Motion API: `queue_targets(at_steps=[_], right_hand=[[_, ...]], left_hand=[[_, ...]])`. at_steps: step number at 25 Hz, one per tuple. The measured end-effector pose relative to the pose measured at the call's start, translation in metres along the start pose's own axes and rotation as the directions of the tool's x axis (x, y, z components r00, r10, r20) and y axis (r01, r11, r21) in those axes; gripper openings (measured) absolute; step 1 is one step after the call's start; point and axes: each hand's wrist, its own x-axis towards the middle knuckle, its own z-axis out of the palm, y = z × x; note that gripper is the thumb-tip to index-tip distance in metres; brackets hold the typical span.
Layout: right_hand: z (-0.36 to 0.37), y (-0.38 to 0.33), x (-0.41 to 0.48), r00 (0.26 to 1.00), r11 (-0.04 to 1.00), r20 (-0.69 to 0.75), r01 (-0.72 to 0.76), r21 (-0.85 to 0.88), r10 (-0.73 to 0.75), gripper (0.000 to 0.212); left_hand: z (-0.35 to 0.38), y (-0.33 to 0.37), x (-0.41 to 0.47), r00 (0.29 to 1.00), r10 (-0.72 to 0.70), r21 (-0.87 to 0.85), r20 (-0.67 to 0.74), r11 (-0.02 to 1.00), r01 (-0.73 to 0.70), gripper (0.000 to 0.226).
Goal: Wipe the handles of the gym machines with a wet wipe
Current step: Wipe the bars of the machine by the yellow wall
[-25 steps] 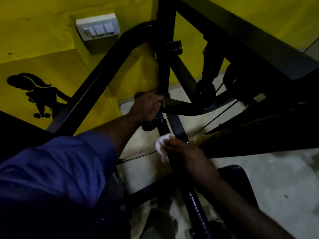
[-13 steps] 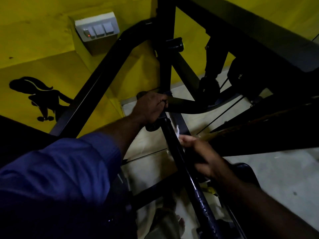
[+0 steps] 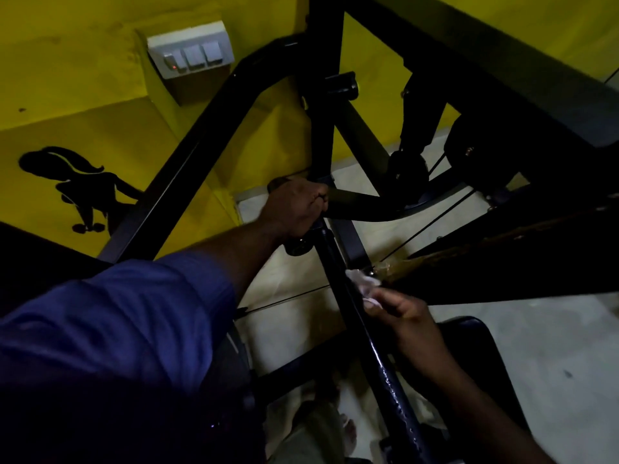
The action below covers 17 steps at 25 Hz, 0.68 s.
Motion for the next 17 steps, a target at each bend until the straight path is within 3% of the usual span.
queue_targets(at_steps=[3, 5, 7, 11, 14, 15, 16, 17], right_hand=[[0.01, -0.018, 0.019, 0.935, 0.842, 0.149, 0.354, -0.408, -0.321, 0.041], [0.018, -0.031, 0.044, 0.878, 0.655, 0.298, 0.478, -0.585, -0.375, 0.055], [0.02, -0.034, 0.043, 0.863, 0.55, 0.338, 0.5, -0.669, -0.375, 0.058], [0.005, -0.015, -0.047, 0.888, 0.597, 0.269, 0.451, -0.663, -0.372, 0.039], [0.0, -0.004, -0.075, 0.894, 0.445, 0.275, 0.42, -0.791, -0.353, 0.044], [0.005, -0.008, -0.062, 0.899, 0.486, 0.282, 0.422, -0.766, -0.337, 0.052], [0.014, -0.017, -0.042, 0.923, 0.615, 0.275, 0.385, -0.688, -0.27, 0.048], [0.022, -0.025, -0.018, 0.943, 0.652, 0.252, 0.333, -0.681, -0.219, 0.034]], left_hand=[[-0.001, 0.0, 0.001, 1.0, -0.01, -0.023, 0.01, 1.0, 0.01, 0.045], [-0.003, 0.004, 0.002, 1.0, -0.027, -0.037, 0.013, 0.999, 0.027, 0.045], [-0.005, 0.005, 0.001, 1.0, -0.022, -0.04, -0.006, 0.999, 0.022, 0.044], [-0.005, 0.005, -0.001, 0.999, -0.045, -0.025, 0.0, 0.999, 0.045, 0.033], [-0.006, 0.007, 0.0, 0.999, -0.05, -0.018, 0.005, 0.999, 0.051, 0.033], [-0.006, 0.009, 0.0, 0.999, -0.046, -0.006, 0.006, 0.999, 0.046, 0.034], [-0.008, 0.01, 0.0, 0.999, -0.048, 0.009, 0.007, 0.999, 0.047, 0.036], [-0.008, 0.01, -0.001, 0.999, -0.051, 0.025, 0.009, 0.998, 0.051, 0.039]])
